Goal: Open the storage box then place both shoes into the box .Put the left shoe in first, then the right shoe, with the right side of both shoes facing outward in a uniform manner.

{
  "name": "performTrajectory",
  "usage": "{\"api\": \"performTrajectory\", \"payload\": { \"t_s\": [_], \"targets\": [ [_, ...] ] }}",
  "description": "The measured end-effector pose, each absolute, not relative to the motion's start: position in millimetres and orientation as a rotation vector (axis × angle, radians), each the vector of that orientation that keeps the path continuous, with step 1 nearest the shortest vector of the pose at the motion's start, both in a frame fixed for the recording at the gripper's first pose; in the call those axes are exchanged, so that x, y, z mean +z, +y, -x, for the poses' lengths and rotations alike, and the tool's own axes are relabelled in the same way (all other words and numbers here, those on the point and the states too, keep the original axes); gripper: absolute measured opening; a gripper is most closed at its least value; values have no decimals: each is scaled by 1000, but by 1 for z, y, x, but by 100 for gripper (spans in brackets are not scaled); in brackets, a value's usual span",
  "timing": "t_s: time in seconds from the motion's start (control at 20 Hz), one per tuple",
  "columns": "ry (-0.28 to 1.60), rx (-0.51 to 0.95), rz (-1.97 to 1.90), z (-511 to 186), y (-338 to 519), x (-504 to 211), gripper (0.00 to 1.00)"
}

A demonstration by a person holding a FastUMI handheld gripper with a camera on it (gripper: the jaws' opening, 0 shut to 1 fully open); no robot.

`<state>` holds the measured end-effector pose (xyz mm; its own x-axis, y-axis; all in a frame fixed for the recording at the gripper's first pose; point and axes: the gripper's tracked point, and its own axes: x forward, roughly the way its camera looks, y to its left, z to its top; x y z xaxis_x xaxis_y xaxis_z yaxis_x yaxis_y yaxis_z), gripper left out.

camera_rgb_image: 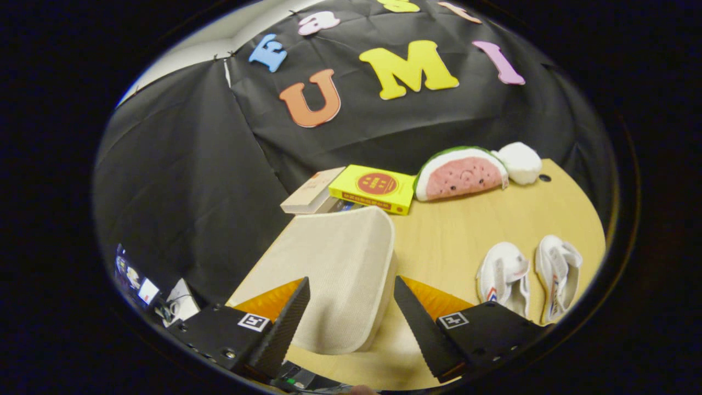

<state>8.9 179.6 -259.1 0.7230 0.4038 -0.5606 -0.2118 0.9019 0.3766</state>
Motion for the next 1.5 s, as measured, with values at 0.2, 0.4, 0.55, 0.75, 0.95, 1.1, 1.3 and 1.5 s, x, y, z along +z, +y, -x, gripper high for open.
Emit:
{"api": "performTrajectory", "payload": {
  "t_s": [0.2,0.4,0.55,0.75,0.95,1.1,1.3,1.5],
  "targets": [
    [772,330,-408,-6,179,-285,96],
    [845,354,-557,-13,191,-297,96],
    [896,366,-672,-7,196,-299,96],
    [955,380,-805,-8,203,-304,96],
    [983,398,-852,-6,204,-294,87],
    [991,408,-819,-2,198,-287,59],
    [945,401,-837,-7,184,-262,17],
    [915,451,-716,-8,191,-232,1]
  ]
}}
